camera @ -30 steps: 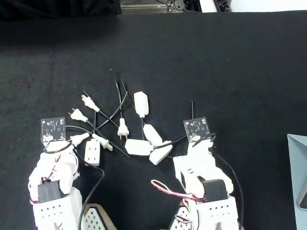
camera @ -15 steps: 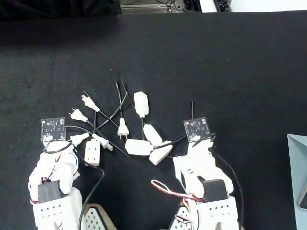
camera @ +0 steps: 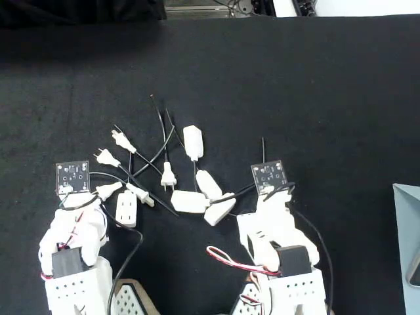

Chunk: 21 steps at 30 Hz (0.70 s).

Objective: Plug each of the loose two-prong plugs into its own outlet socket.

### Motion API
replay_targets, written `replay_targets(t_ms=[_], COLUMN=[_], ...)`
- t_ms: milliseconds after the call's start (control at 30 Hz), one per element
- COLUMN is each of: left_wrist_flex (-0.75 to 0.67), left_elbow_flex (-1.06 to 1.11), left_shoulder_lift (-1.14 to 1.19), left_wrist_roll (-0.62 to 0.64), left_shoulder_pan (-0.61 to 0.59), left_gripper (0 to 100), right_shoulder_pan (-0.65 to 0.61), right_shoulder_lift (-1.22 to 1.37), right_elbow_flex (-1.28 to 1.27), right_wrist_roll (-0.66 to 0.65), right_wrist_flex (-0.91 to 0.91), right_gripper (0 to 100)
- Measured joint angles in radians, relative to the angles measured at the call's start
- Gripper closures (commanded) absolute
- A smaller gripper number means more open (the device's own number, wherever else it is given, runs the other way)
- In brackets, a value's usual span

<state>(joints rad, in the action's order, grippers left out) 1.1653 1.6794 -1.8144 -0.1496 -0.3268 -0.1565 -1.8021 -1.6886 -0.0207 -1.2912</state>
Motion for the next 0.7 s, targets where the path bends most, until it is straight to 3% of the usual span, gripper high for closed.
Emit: replay_targets(t_ms=[333,700], left_wrist_flex=[0.060,-0.089], left_elbow_flex=[0.000,0.000], left_shoulder_lift=[0.000,0.000], left_wrist_roll=[0.000,0.000], left_shoulder_pan=[-0.003,-0.282], left_gripper=[97,97], right_shoulder_pan=[0.000,0.048], right_shoulder_lift=[0.000,0.000], right_elbow_flex=[0.000,0.031], right_wrist_roll=[0.000,-0.107], right_wrist_flex=[0.000,0.137], right_gripper=[97.1,97.4])
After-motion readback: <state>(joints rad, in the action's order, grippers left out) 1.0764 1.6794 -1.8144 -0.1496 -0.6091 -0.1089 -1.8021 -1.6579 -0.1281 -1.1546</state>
